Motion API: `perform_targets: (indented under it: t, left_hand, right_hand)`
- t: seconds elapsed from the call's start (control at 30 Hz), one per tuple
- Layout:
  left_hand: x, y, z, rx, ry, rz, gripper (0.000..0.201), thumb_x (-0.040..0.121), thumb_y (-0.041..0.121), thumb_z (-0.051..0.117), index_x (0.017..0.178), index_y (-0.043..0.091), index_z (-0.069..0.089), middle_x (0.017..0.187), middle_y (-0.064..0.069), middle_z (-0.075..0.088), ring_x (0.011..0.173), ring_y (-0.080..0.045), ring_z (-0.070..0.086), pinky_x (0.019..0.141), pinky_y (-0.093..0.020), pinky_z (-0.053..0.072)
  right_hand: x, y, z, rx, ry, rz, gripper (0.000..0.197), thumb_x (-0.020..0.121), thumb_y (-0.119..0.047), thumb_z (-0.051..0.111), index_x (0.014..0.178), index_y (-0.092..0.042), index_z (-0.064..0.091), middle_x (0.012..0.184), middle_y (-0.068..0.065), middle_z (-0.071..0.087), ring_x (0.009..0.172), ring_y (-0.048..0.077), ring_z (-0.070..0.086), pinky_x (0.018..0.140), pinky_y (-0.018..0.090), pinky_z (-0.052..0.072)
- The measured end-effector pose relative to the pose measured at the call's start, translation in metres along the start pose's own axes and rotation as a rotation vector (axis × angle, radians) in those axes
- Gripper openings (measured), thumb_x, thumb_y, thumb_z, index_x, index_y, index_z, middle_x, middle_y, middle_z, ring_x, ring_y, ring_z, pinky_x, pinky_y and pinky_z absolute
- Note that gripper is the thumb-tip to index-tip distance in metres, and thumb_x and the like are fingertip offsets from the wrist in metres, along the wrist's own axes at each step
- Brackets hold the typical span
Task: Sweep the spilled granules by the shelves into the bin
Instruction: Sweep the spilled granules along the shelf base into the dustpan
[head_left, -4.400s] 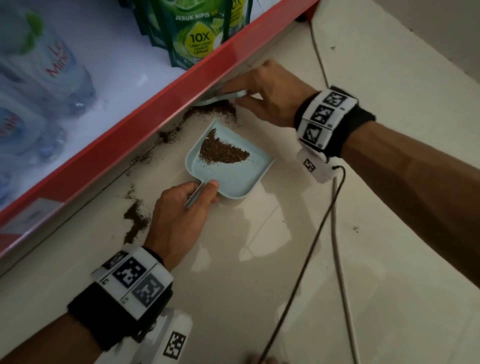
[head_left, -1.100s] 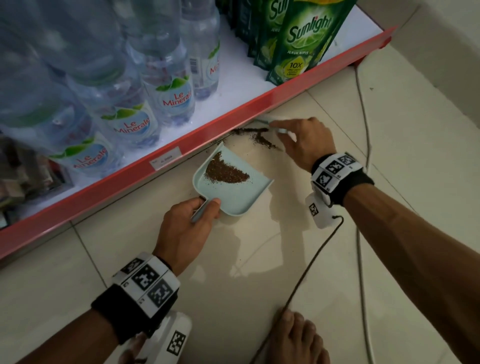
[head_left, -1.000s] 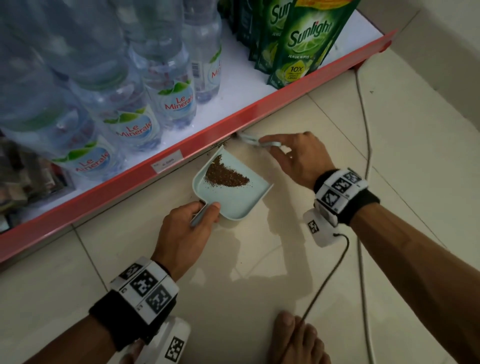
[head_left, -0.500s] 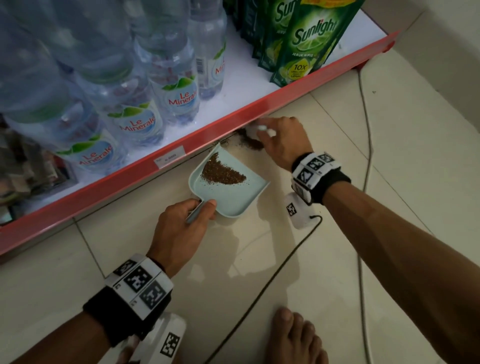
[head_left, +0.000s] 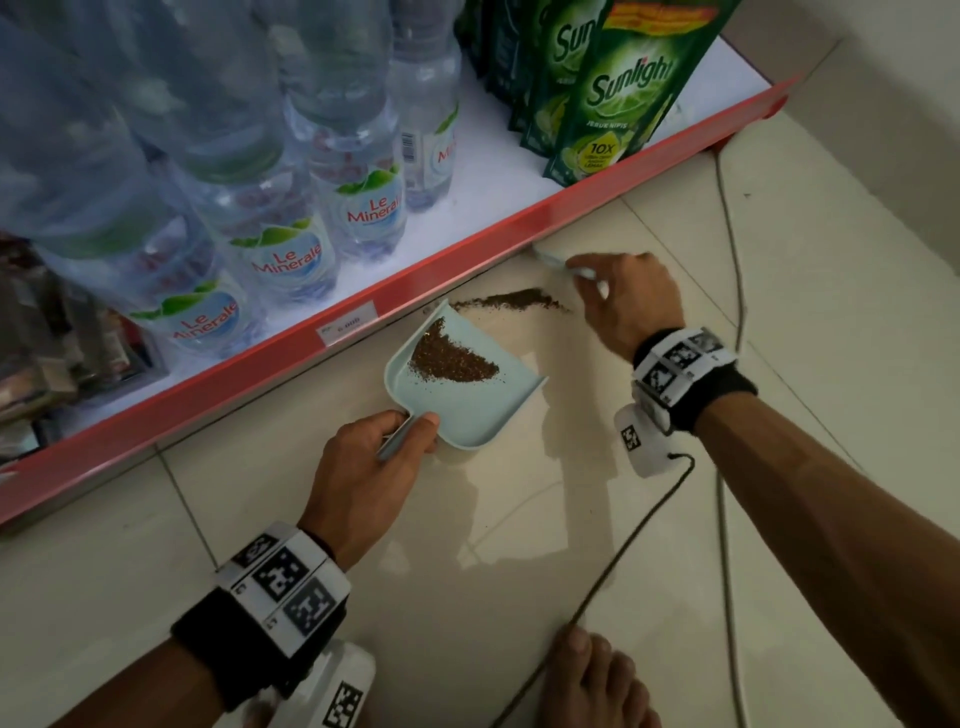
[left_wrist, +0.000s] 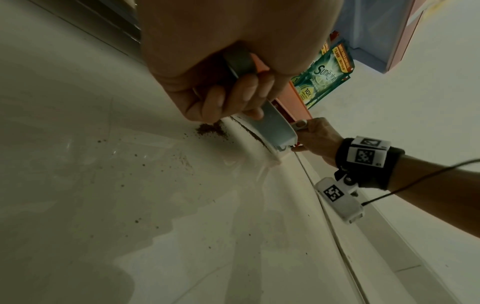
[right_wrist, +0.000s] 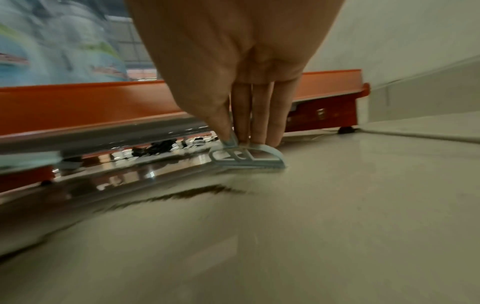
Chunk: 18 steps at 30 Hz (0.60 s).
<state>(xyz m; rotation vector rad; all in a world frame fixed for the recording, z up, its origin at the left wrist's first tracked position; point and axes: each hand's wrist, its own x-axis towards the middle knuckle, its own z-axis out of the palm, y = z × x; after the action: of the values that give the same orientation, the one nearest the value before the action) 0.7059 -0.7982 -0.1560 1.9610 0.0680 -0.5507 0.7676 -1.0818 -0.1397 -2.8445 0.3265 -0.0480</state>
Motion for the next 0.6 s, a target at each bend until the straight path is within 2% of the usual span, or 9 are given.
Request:
perform_targets:
  t: [0.13,0.17,0.23,0.27,0.37,0.47,0.53,0.6]
  left_hand:
    - [-0.001,0.002,0.000,0.002,-0.002,0.007,0.031,0.094,0.038,0.058,0.070,0.020,0.066,0.038,0.019,0.050,0.039,0.003,0.046,0.050,-0.019,0.033]
    - [-0.001,0.002,-0.001,0.005,0.001,0.007,0.031,0.094,0.038,0.058,0.070,0.020,0.066,0.038,0.019,0.050,0.039,0.003,0.046,0.050,-0.019,0.033]
    - [-0.002,0.001,-0.002,0.011,0.007,0.004,0.031,0.094,0.038,0.058,0.069,0.020,0.066,0.038,0.019,0.049,0.038,0.002,0.044,0.050,-0.021,0.033]
    - [-0.002,0.000,-0.002,0.016,0.010,0.003,0.032,0.094,0.038,0.058,0.070,0.019,0.066,0.038,0.018,0.049,0.038,0.001,0.044,0.050,-0.021,0.033]
    - [-0.004,-0.001,-0.005,0.029,0.011,-0.004,0.032,0.094,0.040,0.058,0.070,0.019,0.066,0.038,0.017,0.048,0.037,0.000,0.042,0.050,-0.020,0.033]
    - [-0.005,-0.002,-0.006,0.032,0.014,-0.001,0.033,0.094,0.041,0.057,0.070,0.019,0.066,0.038,0.015,0.047,0.038,-0.001,0.041,0.050,-0.021,0.033]
    - [-0.005,-0.002,-0.005,0.026,0.014,-0.001,0.034,0.093,0.041,0.057,0.070,0.019,0.066,0.038,0.013,0.046,0.038,-0.002,0.040,0.051,-0.023,0.034]
    - [-0.006,-0.003,-0.003,0.027,0.016,-0.004,0.033,0.093,0.040,0.058,0.069,0.019,0.067,0.039,0.015,0.048,0.040,-0.002,0.041,0.053,-0.024,0.035]
  right_hand:
    - [-0.032,-0.022,0.009,0.147,-0.057,-0.205,0.028,0.098,-0.022,0.050,0.118,-0.023,0.070,0.096,0.006,0.077,0.075,0.031,0.070,0.074,0.042,0.057]
    - [-0.037,-0.025,0.007,0.177,-0.033,-0.228,0.028,0.098,-0.021,0.051,0.118,-0.023,0.070,0.096,0.005,0.077,0.075,0.030,0.071,0.073,0.042,0.058]
    - [-0.038,-0.023,0.001,0.199,0.076,-0.249,0.027,0.097,-0.021,0.053,0.117,-0.022,0.071,0.098,0.002,0.077,0.069,0.026,0.072,0.067,0.035,0.059]
    - [-0.036,-0.019,-0.003,0.184,0.142,-0.238,0.026,0.097,-0.021,0.053,0.116,-0.021,0.072,0.098,0.002,0.077,0.068,0.024,0.072,0.065,0.032,0.059]
    - [-0.020,0.003,-0.015,0.056,0.236,-0.065,0.026,0.097,-0.022,0.050,0.110,-0.022,0.073,0.091,0.010,0.076,0.070,0.034,0.067,0.066,0.038,0.057]
    - [-0.015,0.018,-0.015,-0.045,0.133,0.113,0.027,0.098,-0.020,0.045,0.101,-0.015,0.071,0.078,0.016,0.070,0.068,0.039,0.062,0.062,0.036,0.052]
    - [-0.025,0.010,-0.007,-0.009,0.057,0.084,0.025,0.097,-0.016,0.046,0.097,-0.011,0.071,0.073,0.015,0.068,0.064,0.038,0.060,0.058,0.031,0.045]
    - [-0.044,-0.010,0.001,0.054,0.037,-0.027,0.024,0.097,-0.014,0.047,0.092,-0.011,0.070,0.067,0.009,0.066,0.058,0.035,0.061,0.054,0.024,0.040]
